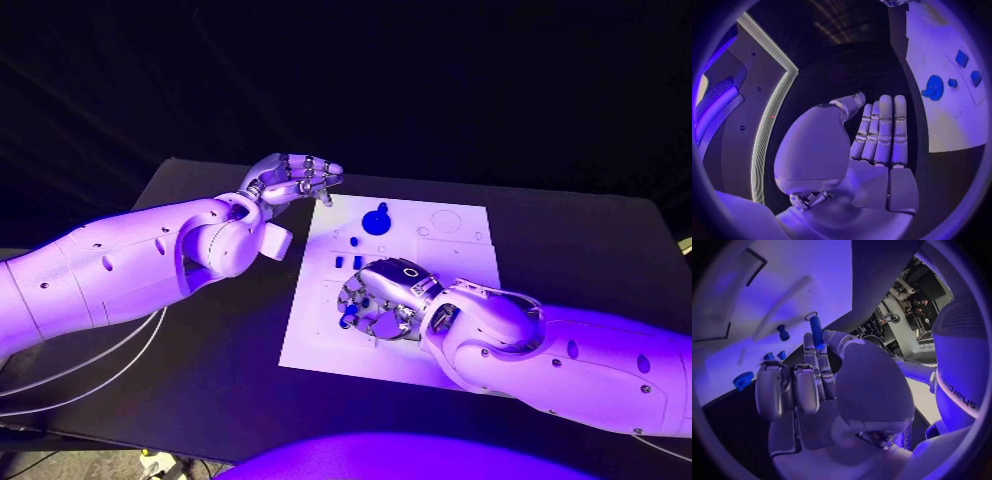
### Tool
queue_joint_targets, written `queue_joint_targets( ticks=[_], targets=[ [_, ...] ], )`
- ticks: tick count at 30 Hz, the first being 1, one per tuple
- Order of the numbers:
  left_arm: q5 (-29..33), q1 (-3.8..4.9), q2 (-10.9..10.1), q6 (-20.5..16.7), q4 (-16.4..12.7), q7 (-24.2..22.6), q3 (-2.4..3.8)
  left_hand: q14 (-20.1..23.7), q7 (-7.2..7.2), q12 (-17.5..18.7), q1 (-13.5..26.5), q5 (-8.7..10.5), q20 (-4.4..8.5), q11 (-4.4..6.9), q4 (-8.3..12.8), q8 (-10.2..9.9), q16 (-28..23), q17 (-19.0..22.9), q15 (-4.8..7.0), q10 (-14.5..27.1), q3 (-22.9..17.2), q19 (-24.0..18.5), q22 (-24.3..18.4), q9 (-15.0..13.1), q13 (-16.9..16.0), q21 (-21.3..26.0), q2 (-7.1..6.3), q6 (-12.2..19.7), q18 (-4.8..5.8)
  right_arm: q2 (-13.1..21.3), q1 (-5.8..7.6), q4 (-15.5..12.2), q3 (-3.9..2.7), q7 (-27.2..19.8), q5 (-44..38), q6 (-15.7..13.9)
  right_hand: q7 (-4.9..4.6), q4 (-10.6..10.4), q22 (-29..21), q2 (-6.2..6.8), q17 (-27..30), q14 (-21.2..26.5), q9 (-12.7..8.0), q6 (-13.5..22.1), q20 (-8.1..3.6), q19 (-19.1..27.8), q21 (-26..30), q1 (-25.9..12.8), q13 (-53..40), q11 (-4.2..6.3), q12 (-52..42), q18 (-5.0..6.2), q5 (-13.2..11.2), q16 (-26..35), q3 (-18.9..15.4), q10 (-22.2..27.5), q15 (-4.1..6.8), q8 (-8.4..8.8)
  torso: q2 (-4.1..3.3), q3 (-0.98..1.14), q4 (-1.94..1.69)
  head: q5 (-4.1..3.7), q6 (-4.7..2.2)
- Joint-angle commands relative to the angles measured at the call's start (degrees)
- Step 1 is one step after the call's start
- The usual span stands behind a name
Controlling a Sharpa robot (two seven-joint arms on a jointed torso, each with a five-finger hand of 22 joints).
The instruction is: Assemble the parts on the task board
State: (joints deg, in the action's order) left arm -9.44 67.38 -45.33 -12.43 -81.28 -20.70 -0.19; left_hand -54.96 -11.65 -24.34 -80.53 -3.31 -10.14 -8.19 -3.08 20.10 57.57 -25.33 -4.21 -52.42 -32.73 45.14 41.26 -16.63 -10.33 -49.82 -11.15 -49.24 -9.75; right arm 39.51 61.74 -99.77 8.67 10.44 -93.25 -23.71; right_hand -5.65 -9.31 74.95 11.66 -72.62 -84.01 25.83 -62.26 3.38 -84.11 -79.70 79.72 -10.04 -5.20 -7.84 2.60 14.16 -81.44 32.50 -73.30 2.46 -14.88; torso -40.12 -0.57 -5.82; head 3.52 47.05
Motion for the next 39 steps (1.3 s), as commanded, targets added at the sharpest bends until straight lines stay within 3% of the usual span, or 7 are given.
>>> queue_joint_targets(
  ticks=[1, 22, 26, 32, 39],
  targets=[
    [0.26, 0.02, 0.10, 0.95, -0.13, -0.30, 0.04, 0.25, 0.12, -0.32, -0.34, -0.11, -0.01, 0.01, 0.21, 0.16, -0.33, 0.06, -0.05, 0.34, 0.21, -0.19, -0.09, -0.07, 0.02, 0.27, 0.44, 0.47, -0.70, -0.17, -0.10, 0.26, 0.02, 0.15, -1.84, 1.78, -0.31, 4.82, 11.14, -0.86, -0.02, -2.81, 0.06, -0.25, -0.45, -3.80, 0.13, 0.32, -0.08, 3.52, -0.34, -0.65, 0.32, -0.13, 4.41, -3.95, 0.25, -0.23, 0.03, -0.03, 0.02, 0.08, 0.05],
    [0.26, 0.03, -0.19, 0.87, -0.35, -0.25, 0.04, 0.25, 0.12, -0.32, -0.34, -0.11, -0.01, 0.01, 0.21, 0.16, -0.33, 0.06, -0.05, 0.34, 0.21, -0.19, -0.09, -0.07, 0.02, 0.27, 0.44, 0.47, -0.70, -1.05, -0.16, 0.35, 0.16, 2.72, -5.89, 4.13, -0.40, 5.15, 11.17, -0.61, 0.20, -2.75, 0.30, -0.06, -0.40, -3.77, 0.17, -0.24, -0.23, 3.43, -0.14, -0.65, 0.24, -0.02, 4.50, -3.83, 0.16, -0.34, 0.05, -0.07, -0.01, 0.13, 0.30],
    [0.26, 0.03, -0.21, 0.86, -0.36, -0.24, 0.04, 0.25, 0.12, -0.32, -0.34, -0.11, -0.01, 0.01, 0.21, 0.16, -0.33, 0.06, -0.05, 0.34, 0.21, -0.19, -0.09, -0.07, 0.02, 0.27, 0.44, 0.47, -0.70, -1.28, -0.16, 0.24, 0.25, 1.97, -5.70, 4.61, -0.55, 5.28, 11.11, 0.66, 0.45, -2.65, 0.66, 0.78, -0.21, -3.63, 0.53, -2.37, -0.51, 3.20, 0.59, -0.59, 0.01, 0.11, 3.23, -2.86, -0.07, -0.26, 0.06, -0.07, -0.01, 0.13, 0.33],
    [0.26, 0.03, -0.26, 0.83, -0.36, -0.24, 0.04, 0.25, 0.12, -0.32, -0.34, -0.11, -0.01, 0.01, 0.21, 0.16, -0.33, 0.06, -0.05, 0.34, 0.21, -0.19, -0.09, -0.07, 0.02, 0.27, 0.44, 0.47, -0.70, -1.35, -0.16, 0.20, 0.34, 1.64, -5.39, 4.45, -1.05, 3.51, 10.90, 3.25, 0.59, -2.59, -0.25, 4.32, 0.33, -3.41, 1.38, -6.59, -0.83, 2.40, 2.02, -0.45, -0.03, 0.13, 0.39, -0.50, -0.72, 2.18, 0.05, -0.08, -0.01, 0.06, 0.33],
    [0.26, 0.03, -0.35, 0.81, -0.37, -0.22, 0.04, 0.25, 0.12, -0.32, -0.34, -0.11, -0.01, 0.01, 0.21, 0.16, -0.33, 0.06, -0.05, 0.34, 0.21, -0.19, -0.09, -0.07, 0.02, 0.27, 0.44, 0.47, -0.70, -1.22, -0.16, 0.36, 0.37, 2.71, -5.52, 3.96, -1.55, 3.02, 10.33, 4.15, 1.58, -2.30, -1.14, 7.91, 0.73, -3.01, 3.14, -7.13, -0.84, 1.93, 3.26, -0.13, 0.07, 0.64, -0.61, 2.66, -1.13, 4.55, 0.04, -0.05, -0.03, -0.02, 0.33]
  ],
)
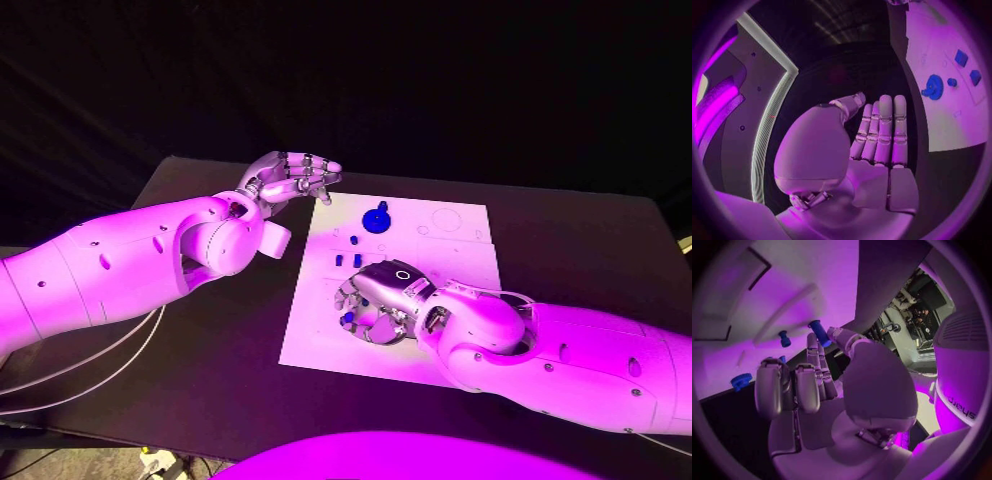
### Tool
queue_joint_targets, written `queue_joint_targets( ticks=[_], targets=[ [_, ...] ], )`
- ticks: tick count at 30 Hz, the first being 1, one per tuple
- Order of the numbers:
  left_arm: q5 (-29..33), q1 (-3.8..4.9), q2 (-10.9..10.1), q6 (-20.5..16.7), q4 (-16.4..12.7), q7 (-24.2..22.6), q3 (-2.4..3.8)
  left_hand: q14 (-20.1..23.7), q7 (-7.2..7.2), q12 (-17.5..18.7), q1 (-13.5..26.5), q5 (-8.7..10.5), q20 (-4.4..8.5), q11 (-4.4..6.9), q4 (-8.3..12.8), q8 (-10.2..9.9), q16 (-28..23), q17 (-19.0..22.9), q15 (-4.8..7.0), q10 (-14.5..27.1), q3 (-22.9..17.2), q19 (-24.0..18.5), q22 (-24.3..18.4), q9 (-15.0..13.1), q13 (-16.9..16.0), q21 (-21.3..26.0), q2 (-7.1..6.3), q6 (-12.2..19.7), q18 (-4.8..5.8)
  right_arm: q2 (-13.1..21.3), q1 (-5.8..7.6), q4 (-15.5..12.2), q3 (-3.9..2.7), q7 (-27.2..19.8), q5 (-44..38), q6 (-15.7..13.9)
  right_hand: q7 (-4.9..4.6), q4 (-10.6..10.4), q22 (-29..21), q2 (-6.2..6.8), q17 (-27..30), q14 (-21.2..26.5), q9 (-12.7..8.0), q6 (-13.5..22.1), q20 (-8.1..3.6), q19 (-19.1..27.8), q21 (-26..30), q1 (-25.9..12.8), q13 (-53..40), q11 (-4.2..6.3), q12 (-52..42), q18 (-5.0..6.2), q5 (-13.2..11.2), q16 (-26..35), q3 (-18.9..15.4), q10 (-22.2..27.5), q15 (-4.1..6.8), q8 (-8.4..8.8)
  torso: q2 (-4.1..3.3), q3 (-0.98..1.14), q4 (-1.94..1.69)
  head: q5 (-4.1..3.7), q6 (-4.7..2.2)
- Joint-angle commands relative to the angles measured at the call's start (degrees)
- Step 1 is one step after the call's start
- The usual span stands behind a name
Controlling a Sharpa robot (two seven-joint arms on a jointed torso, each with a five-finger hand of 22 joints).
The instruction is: Assemble the parts on the task board
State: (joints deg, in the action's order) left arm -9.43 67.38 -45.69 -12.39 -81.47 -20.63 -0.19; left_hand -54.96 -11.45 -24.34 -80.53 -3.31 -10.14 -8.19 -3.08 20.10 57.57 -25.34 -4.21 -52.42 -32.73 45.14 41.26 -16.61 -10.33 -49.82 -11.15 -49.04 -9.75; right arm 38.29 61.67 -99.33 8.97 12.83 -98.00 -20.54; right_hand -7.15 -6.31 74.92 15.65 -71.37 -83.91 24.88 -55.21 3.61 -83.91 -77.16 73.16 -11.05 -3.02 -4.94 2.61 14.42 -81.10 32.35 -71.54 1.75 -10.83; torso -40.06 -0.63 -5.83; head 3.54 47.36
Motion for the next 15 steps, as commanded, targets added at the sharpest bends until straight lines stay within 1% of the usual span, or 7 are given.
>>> queue_joint_targets(
  ticks=[1, 6, 15],
  targets=[
    [0.25, 0.03, 0.00, 0.76, -0.18, -0.29, 0.04, 0.25, -0.07, -0.32, -0.34, -0.11, -0.01, 0.01, 0.21, 0.16, -0.33, 0.07, -0.05, 0.34, 0.21, -0.18, -0.09, -0.09, 0.02, 0.27, 0.44, 0.27, -0.70, 0.01, -0.09, -0.10, 0.06, 0.40, -0.78, 0.74, -0.05, -0.02, 10.32, 0.22, 0.45, -2.36, -0.27, 1.13, 0.55, -3.17, 0.73, -0.61, 0.16, -0.30, 0.40, -0.12, -0.19, 0.37, -0.57, 1.12, -0.43, 0.69, -0.03, 0.02, -0.01, -0.08, 0.05],
    [0.25, 0.03, -0.05, 0.73, -0.19, -0.28, 0.04, 0.25, -0.07, -0.32, -0.34, -0.11, -0.01, 0.01, 0.21, 0.16, -0.33, 0.07, -0.05, 0.34, 0.21, -0.18, -0.09, -0.09, 0.02, 0.27, 0.44, 0.27, -0.70, 0.04, -0.09, -0.26, 0.07, 0.45, -0.74, 0.62, 0.34, -0.27, 10.03, 0.71, 0.97, -2.22, -0.71, 2.99, 0.74, -2.98, 1.59, -0.98, 0.04, -0.49, 0.54, 0.03, -0.20, 0.66, -1.58, 2.39, -0.61, 1.88, -0.04, 0.05, 0.00, -0.12, 0.11],
    [0.25, 0.03, -0.08, 0.71, -0.19, -0.26, 0.04, 0.25, -0.07, -0.32, -0.34, -0.11, -0.01, 0.01, 0.21, 0.16, -0.33, 0.07, -0.05, 0.34, 0.21, -0.18, -0.09, -0.09, 0.02, 0.27, 0.44, 0.27, -0.70, 0.36, -0.09, -0.63, 0.07, 0.41, -0.56, -0.27, 0.52, -0.36, 9.88, 0.83, 1.23, -2.17, -0.86, 3.64, 0.80, -2.91, 2.01, -1.18, -0.08, -0.51, 0.38, 0.11, -0.21, 0.80, -2.48, 2.89, -0.63, 2.33, -0.01, 0.03, 0.00, -0.18, 0.10]
  ],
)
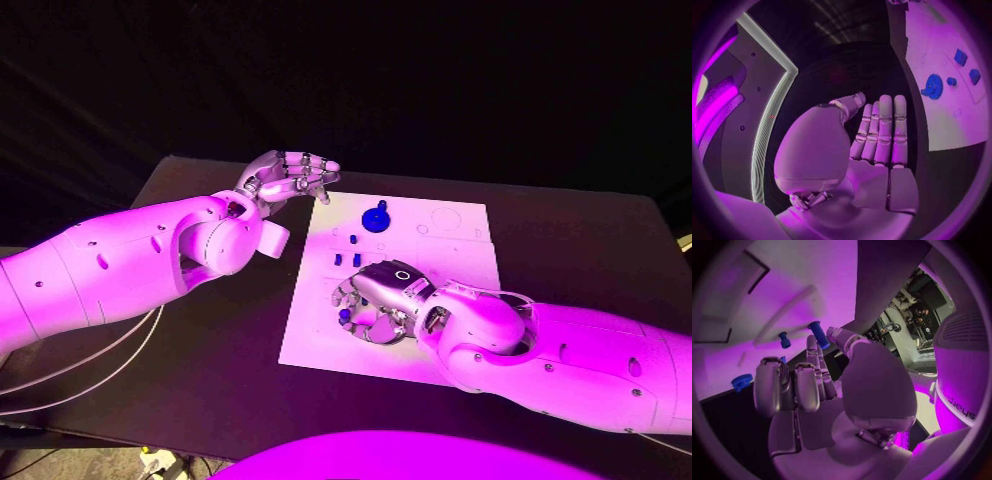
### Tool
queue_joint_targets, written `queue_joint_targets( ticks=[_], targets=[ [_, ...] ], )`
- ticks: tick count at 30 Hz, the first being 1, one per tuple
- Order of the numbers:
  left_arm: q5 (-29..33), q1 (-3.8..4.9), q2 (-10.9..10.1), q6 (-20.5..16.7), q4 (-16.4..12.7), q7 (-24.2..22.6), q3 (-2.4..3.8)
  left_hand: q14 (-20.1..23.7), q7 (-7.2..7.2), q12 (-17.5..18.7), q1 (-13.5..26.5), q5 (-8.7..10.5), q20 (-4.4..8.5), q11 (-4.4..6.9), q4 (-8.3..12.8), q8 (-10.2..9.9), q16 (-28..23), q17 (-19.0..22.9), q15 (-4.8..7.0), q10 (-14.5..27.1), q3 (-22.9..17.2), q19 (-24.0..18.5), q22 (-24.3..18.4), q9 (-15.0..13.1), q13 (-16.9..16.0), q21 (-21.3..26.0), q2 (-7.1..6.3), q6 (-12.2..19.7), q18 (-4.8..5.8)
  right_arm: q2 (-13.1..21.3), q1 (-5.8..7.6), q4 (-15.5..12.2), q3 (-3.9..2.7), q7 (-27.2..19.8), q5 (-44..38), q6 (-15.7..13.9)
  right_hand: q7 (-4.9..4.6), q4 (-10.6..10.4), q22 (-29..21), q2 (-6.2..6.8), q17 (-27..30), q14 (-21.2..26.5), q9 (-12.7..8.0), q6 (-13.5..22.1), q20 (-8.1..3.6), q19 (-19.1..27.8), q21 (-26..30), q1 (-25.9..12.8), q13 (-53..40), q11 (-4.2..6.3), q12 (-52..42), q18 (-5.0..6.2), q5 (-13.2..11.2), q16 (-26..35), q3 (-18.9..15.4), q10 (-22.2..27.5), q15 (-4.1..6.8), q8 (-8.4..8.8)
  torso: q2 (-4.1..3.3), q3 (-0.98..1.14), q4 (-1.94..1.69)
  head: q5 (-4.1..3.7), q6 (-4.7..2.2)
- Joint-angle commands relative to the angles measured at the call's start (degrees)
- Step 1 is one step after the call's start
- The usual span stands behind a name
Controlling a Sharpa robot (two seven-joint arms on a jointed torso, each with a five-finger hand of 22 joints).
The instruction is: Assemble the parts on the task board
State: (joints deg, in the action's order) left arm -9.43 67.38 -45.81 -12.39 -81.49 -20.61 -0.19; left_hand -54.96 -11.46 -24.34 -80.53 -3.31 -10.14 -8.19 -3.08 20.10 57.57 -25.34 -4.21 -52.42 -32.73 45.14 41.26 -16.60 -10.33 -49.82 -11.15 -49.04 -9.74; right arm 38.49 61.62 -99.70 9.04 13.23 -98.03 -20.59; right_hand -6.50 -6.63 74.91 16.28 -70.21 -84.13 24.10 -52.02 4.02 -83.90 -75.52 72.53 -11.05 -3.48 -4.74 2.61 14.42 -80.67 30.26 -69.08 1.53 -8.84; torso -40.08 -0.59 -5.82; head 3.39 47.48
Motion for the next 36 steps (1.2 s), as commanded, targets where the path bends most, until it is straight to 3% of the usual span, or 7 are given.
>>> queue_joint_targets(
  ticks=[1, 8, 14, 19, 23, 30, 36],
  targets=[
    [0.25, 0.03, 0.03, 0.71, -0.17, -0.28, 0.04, 0.25, -0.07, -0.32, -0.34, -0.11, -0.01, 0.01, 0.21, 0.16, -0.33, 0.07, -0.05, 0.34, 0.22, -0.18, -0.09, -0.09, 0.02, 0.27, 0.44, 0.28, -0.70, 0.30, -0.04, -0.38, 0.01, 0.05, -0.53, -0.51, -0.13, -0.03, 9.89, 0.19, 0.07, -1.95, -0.08, 0.45, 0.39, -2.92, 0.36, -0.55, -0.08, -0.05, 0.18, 0.10, -0.21, 0.36, -0.39, 0.43, -0.41, 0.34, 0.02, -0.01, -0.02, -0.02, 0.00],
    [0.25, 0.03, -0.12, 0.70, -0.16, -0.29, 0.04, 0.26, -0.07, -0.42, -0.36, -0.11, -0.01, 0.01, 0.21, 0.26, -0.36, 0.10, -0.06, 0.42, 0.27, -0.18, -0.09, -0.09, 0.02, 0.34, 0.49, 0.38, -0.70, 3.48, 0.48, -2.94, -0.19, -0.10, 0.25, -5.07, -0.37, -0.04, 9.83, 0.08, 0.42, -1.87, -0.05, 0.29, 0.40, -2.90, 0.52, -0.49, -0.19, -0.01, -0.03, 0.13, -0.17, 0.55, -0.62, 0.37, -0.38, 0.30, 0.07, -0.04, 0.08, -0.36, -0.24],
    [0.25, 0.02, -0.42, 0.64, -0.27, -0.32, 0.04, 0.26, -0.07, -0.42, -0.36, -0.11, -0.01, 0.01, 0.21, 0.26, -0.36, 0.10, -0.06, 0.42, 0.27, -0.18, -0.09, -0.09, 0.02, 0.34, 0.49, 0.38, -0.70, 9.47, 3.64, -6.14, -0.83, -1.11, 8.25, -9.50, -1.20, -0.37, 9.77, -0.10, 0.45, -1.88, -0.04, -0.08, 0.35, -2.93, 0.70, -0.46, -0.68, 0.08, -1.13, 0.16, -0.09, 0.60, -1.54, -0.57, -0.31, 0.30, 0.16, -0.07, 0.14, -1.87, -0.81],
    [0.25, 0.01, -0.54, 0.58, -0.20, -0.37, 0.03, 0.26, -0.07, -0.42, -0.36, -0.11, -0.01, 0.01, 0.21, 0.26, -0.36, 0.10, -0.06, 0.42, 0.27, -0.18, -0.09, -0.09, 0.02, 0.34, 0.49, 0.38, -0.70, 15.95, 7.08, -7.42, -1.02, -0.50, 21.64, -7.77, -1.92, -0.91, 10.45, -0.36, -0.77, -2.25, 0.26, -2.34, 0.45, -3.42, -1.13, 0.01, -2.24, -0.13, -4.20, -0.19, -0.11, -0.11, -2.40, -4.94, -0.48, -0.61, 0.51, -0.19, 0.45, -3.31, -1.24],
    [0.26, -0.02, -0.65, 0.57, -0.30, -0.45, 0.00, 0.27, -0.09, -0.44, -0.34, -0.10, -0.02, 0.00, 0.22, 0.28, -0.37, 0.11, -0.07, 0.46, 0.32, -0.18, -0.10, -0.08, 0.02, 0.36, 0.45, 0.45, -0.69, 20.75, 8.32, -8.10, -0.96, 0.82, 27.23, -4.67, -0.64, -2.17, 11.51, -0.20, -4.43, -3.01, 0.95, -3.86, -0.28, -4.01, -3.83, -1.34, -7.57, 1.36, -10.00, -0.63, -0.23, -2.21, -5.73, -9.56, 0.58, -2.31, 0.75, -0.21, 0.80, -4.15, -1.36],
    [0.27, -0.51, -1.04, 0.61, -0.86, -0.53, -0.04, 0.27, -0.11, -0.46, -0.24, -0.09, -0.03, -0.02, 0.17, 0.27, -0.37, 0.11, -0.09, 0.48, 0.38, -0.19, -0.10, -0.07, 0.02, 0.39, 0.41, 0.52, -0.69, 27.42, 7.96, -9.54, -0.05, 4.15, 30.00, -0.52, 0.74, -7.40, 14.07, -2.63, -10.93, -4.27, 5.92, -2.50, -1.20, -5.38, -10.83, -1.06, -65.97, 2.23, -69.89, -1.92, 0.08, -5.68, -14.72, -14.29, 1.39, -9.26, 1.12, -0.04, 1.44, -7.58, -1.49],
    [0.36, -0.99, -1.23, 0.68, -1.08, -0.55, -0.05, 0.27, -0.11, -0.46, -0.24, -0.09, -0.03, -0.02, 0.17, 0.27, -0.37, 0.11, -0.09, 0.48, 0.38, -0.19, -0.10, -0.07, 0.02, 0.39, 0.41, 0.52, -0.69, 29.97, 6.81, -10.68, 0.61, 7.05, 27.94, -0.05, 0.99, -10.00, 14.99, -4.36, -14.87, -4.96, 8.33, -1.95, -1.21, -6.03, -14.12, -1.78, -73.78, 2.55, -78.74, -2.54, 0.17, -7.47, -19.57, -17.51, 1.56, -12.08, 1.40, 0.04, 1.73, -8.09, -1.22]
  ],
)
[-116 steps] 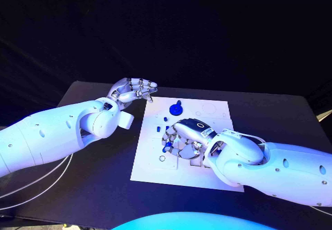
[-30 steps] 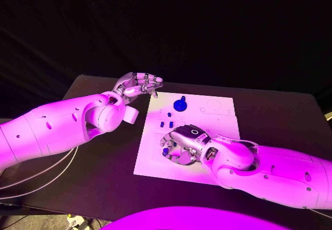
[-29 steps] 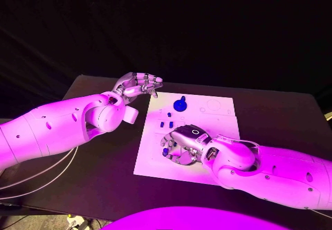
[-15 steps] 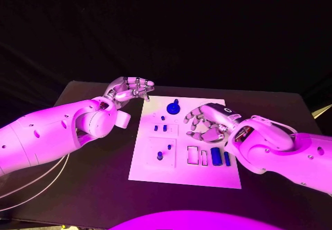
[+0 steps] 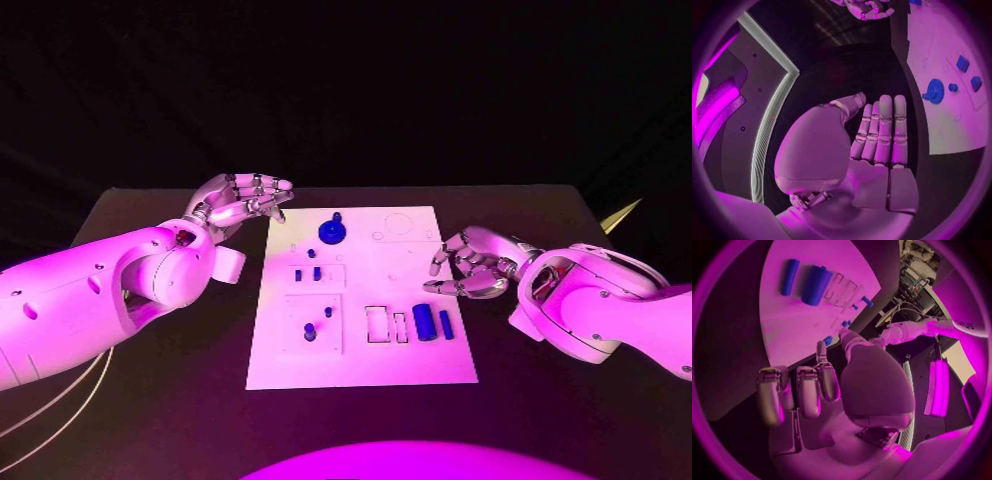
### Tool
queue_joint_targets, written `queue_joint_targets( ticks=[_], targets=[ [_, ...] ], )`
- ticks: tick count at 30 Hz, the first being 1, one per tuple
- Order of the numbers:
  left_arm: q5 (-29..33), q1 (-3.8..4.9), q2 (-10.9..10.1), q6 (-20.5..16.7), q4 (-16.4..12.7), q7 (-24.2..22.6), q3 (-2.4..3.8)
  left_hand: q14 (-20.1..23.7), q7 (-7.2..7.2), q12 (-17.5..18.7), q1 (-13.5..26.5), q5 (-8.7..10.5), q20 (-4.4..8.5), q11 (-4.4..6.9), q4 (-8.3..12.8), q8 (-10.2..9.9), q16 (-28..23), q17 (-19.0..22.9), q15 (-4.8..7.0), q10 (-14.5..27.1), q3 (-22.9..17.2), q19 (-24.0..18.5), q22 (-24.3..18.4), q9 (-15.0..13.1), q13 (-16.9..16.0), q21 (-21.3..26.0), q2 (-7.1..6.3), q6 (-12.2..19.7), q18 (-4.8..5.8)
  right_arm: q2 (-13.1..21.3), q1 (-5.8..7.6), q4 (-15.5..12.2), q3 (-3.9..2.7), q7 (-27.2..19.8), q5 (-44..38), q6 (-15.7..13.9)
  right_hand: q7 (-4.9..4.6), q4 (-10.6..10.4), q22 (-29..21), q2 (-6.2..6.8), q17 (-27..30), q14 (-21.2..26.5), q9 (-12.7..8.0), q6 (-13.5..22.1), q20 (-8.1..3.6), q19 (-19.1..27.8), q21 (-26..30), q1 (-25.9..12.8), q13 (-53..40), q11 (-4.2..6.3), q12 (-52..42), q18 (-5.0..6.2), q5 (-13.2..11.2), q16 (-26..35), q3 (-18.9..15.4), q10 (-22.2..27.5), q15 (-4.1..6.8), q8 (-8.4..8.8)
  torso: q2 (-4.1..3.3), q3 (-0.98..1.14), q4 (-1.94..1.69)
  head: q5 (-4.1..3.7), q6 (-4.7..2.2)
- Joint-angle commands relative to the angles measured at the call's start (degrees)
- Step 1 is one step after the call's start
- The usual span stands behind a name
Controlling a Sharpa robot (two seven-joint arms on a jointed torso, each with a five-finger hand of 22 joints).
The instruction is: Assemble the parts on the task board
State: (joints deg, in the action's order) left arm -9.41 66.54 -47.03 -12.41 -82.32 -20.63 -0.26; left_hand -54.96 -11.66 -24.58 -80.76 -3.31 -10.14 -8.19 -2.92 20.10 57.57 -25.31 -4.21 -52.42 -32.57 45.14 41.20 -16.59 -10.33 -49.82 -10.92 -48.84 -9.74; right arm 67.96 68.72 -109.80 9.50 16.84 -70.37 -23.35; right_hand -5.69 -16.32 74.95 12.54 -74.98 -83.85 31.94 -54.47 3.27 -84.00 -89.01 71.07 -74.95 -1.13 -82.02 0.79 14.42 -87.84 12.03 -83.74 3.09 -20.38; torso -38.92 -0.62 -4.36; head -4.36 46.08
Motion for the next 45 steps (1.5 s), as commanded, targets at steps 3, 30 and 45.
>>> queue_joint_targets(
  ticks=[3, 30, 45],
  targets=[
    [0.36, -0.29, -0.06, 0.74, -0.31, -0.54, 0.02, 0.27, 0.09, -0.21, -0.01, -0.09, -0.03, -0.02, 0.01, 0.27, -0.37, 0.07, -0.09, 0.48, 0.22, -0.19, -0.05, -0.07, 0.02, 0.39, 0.18, 0.31, -0.69, 0.96, -0.82, -1.11, 0.44, 4.82, -1.03, 2.76, 0.32, -0.33, 15.05, -1.28, -10.96, -5.40, 1.10, 0.65, -0.53, -6.00, -0.99, -1.30, -11.19, 0.28, -2.99, -0.79, 0.11, -0.65, -3.68, -3.58, 0.02, -1.22, 0.31, 0.04, 0.27, -0.58, 0.24],
    [0.39, -0.51, -0.45, 0.97, -0.63, -0.53, 0.02, 0.27, 0.08, -0.25, 0.11, -0.09, -0.05, -0.04, -0.07, 0.26, -0.37, 0.07, -0.11, 0.50, 0.28, -0.20, -0.07, -0.05, 0.02, 0.44, 0.15, 0.41, -0.68, -2.67, -4.92, 0.33, 0.83, 10.37, -7.00, 5.14, 0.77, -0.40, 15.05, -3.48, -11.91, -5.55, 2.14, 0.21, -0.69, -6.00, -0.99, -3.78, -11.88, 0.61, -3.54, -0.79, 0.21, -1.04, -10.12, -3.84, 0.24, -2.56, 0.31, -0.05, 0.16, -0.26, 0.79],
    [0.40, -0.52, -0.65, 1.14, -0.75, -0.49, 0.03, 0.27, 0.08, -0.25, 0.11, -0.09, -0.05, -0.04, -0.07, 0.26, -0.37, 0.07, -0.11, 0.50, 0.28, -0.20, -0.07, -0.05, 0.02, 0.44, 0.15, 0.41, -0.68, -5.67, -6.13, 2.99, 0.82, 11.63, -7.60, 5.99, 0.87, -0.51, 15.05, -3.90, -11.82, -5.53, 2.31, 0.00, -0.74, -6.00, -0.99, -4.20, -11.78, 0.70, -3.34, -0.79, 0.24, -1.01, -11.18, -3.74, 0.32, -2.80, 0.43, -0.19, 0.04, -0.02, 1.17]
  ],
)
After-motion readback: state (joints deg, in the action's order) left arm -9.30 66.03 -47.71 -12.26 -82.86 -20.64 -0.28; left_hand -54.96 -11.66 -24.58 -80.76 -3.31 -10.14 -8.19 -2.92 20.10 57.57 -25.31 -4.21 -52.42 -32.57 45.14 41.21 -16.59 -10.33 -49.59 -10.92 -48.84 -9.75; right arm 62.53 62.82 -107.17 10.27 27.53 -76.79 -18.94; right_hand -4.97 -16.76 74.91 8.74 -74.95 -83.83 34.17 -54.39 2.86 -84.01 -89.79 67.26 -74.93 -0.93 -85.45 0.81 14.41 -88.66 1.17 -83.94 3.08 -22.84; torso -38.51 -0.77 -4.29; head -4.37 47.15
